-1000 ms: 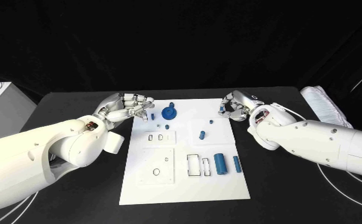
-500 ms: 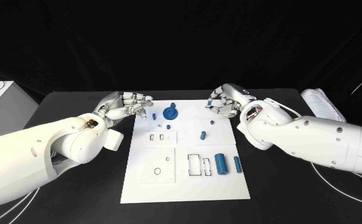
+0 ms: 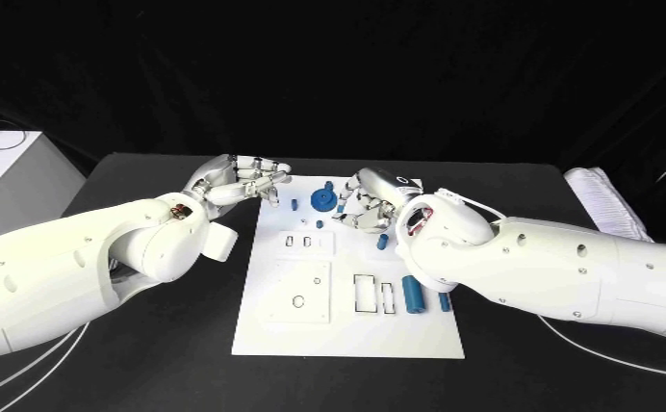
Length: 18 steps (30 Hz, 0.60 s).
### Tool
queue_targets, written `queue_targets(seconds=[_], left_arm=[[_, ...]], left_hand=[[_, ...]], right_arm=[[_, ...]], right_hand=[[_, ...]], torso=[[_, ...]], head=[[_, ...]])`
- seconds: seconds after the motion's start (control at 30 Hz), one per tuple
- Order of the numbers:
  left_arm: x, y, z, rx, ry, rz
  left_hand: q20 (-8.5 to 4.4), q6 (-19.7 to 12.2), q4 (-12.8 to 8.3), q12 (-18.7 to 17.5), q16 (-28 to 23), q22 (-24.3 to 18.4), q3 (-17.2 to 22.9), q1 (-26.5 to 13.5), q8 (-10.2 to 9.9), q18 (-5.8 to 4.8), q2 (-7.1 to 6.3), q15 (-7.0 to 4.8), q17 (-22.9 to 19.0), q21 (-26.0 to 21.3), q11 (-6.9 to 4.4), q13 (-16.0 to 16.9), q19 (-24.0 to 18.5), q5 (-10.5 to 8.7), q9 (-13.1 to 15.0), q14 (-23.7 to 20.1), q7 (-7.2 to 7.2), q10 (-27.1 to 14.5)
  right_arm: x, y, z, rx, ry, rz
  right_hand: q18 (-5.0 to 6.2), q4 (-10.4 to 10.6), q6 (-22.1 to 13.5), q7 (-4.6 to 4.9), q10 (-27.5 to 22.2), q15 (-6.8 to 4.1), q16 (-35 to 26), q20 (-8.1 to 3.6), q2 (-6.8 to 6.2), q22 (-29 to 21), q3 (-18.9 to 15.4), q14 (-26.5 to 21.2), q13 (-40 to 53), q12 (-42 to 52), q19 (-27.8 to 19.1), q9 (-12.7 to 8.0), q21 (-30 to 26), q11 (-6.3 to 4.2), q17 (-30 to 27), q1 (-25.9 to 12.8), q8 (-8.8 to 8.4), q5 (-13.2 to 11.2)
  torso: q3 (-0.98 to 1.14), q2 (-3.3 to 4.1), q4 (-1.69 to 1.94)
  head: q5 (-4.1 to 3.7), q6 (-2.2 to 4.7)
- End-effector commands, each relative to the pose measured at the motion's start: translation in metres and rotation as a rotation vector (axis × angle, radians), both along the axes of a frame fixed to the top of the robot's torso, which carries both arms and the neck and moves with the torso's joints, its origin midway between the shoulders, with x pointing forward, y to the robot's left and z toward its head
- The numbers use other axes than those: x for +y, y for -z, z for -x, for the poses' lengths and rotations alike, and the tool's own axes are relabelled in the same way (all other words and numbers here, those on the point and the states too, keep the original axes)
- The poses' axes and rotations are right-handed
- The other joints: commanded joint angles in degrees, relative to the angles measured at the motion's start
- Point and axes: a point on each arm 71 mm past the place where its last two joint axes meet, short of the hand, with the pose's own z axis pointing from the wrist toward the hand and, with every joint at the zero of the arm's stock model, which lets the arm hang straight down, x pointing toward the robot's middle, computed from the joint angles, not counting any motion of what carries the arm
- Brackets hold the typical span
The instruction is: Assemble the parts on the task board
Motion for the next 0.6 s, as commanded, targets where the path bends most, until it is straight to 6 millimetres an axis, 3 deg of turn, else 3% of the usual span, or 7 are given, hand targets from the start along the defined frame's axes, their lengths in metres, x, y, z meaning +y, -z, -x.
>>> queue_targets(seconds=[0.03, 0.07, 0.17, 0.33, 0.6], left_arm=[[-0.003, -0.001, 0.001, -0.004, 0.015, 0.012], [-0.004, -0.001, 0.001, -0.003, 0.019, 0.013], [-0.005, -0.001, 0.001, -0.001, 0.026, 0.014], [-0.008, -0.001, 0.002, 0.001, 0.031, 0.016], [-0.010, -0.001, 0.002, 0.002, 0.037, 0.018]], left_hand=[[0.04, 0.01, 0.26, 0.27, 0.24, 0.06, 0.03, -0.59, -0.26, 0.82, 0.12, -0.10, 0.03, 0.34, 0.00, 0.09, -0.35, -0.35, 0.08, 0.31, 0.14, 0.54], [0.03, 0.09, 0.26, 0.33, 0.35, 0.10, 0.04, -0.62, -0.22, 0.82, 0.11, -0.12, 0.06, 0.42, -0.04, 0.12, -0.34, -0.35, 0.11, 0.36, 0.12, 0.68], [-0.09, 1.24, 0.09, 0.97, 0.79, 0.29, 0.18, -0.55, 0.53, 0.83, 0.05, -0.35, 0.10, 0.79, -0.39, 0.40, -0.44, -0.37, 0.52, 0.26, -0.20, 1.85], [-0.11, 1.30, 0.11, 1.04, 0.85, 0.32, 0.16, -0.61, 0.60, 0.83, 0.01, -0.36, 0.10, 0.84, -0.41, 0.43, -0.47, -0.37, 0.56, 0.23, -0.22, 1.96], [-0.12, 1.33, 0.14, 1.09, 0.89, 0.33, 0.15, -0.68, 0.63, 0.83, 0.00, -0.37, 0.11, 0.87, -0.43, 0.45, -0.49, -0.38, 0.59, 0.22, -0.23, 2.04]], right_arm=[[0.010, 0.011, 0.005, 0.020, -0.013, 0.089], [0.014, 0.014, 0.007, 0.024, -0.021, 0.093], [0.025, 0.022, 0.012, 0.027, -0.040, 0.107], [0.039, 0.032, 0.017, 0.021, -0.056, 0.129], [0.051, 0.043, 0.019, 0.002, -0.061, 0.154]], right_hand=[[-0.83, 0.07, 0.96, -0.81, 6.10, -0.33, 0.25, -0.23, 0.39, 15.07, 0.36, 6.08, 15.05, 0.34, 5.99, 0.49, 0.13, -0.35, 15.06, -0.33, 0.36, 0.23], [-0.83, 0.11, 0.94, -0.79, 6.10, -0.34, 0.25, -0.25, 0.30, 15.07, 0.37, 6.08, 15.05, 0.34, 5.99, 0.50, 0.13, -0.35, 15.06, -0.48, 0.39, 0.20], [-0.83, 0.13, 0.91, -0.78, 6.10, -0.35, 0.25, -0.26, 0.21, 15.07, 0.37, 6.08, 15.05, 0.34, 5.99, 0.51, 0.13, -0.34, 15.06, -0.58, 0.41, 0.18], [-0.83, 0.16, 0.83, -0.76, 6.10, -0.36, 0.25, -0.29, 0.01, 15.07, 0.39, 6.08, 15.05, 0.34, 5.99, 0.51, 0.13, -0.34, 15.06, -0.81, 0.44, 0.15], [-0.83, 0.23, 0.78, -0.74, 6.10, -0.37, 0.25, -0.31, -0.15, 15.07, 0.42, 6.08, 15.05, 0.34, 5.99, 0.52, 0.13, -0.32, 15.06, -1.09, 0.48, 0.14]], torso=[[-0.33, -0.23, 0.15], [-0.40, -0.24, 0.22], [-0.23, -0.11, 0.13], [-0.19, -0.09, 0.16], [-0.14, -0.08, 0.09]], head=[[0.05, -0.40], [0.00, -0.39], [0.15, -0.56], [0.41, -0.89], [0.77, -1.35]])
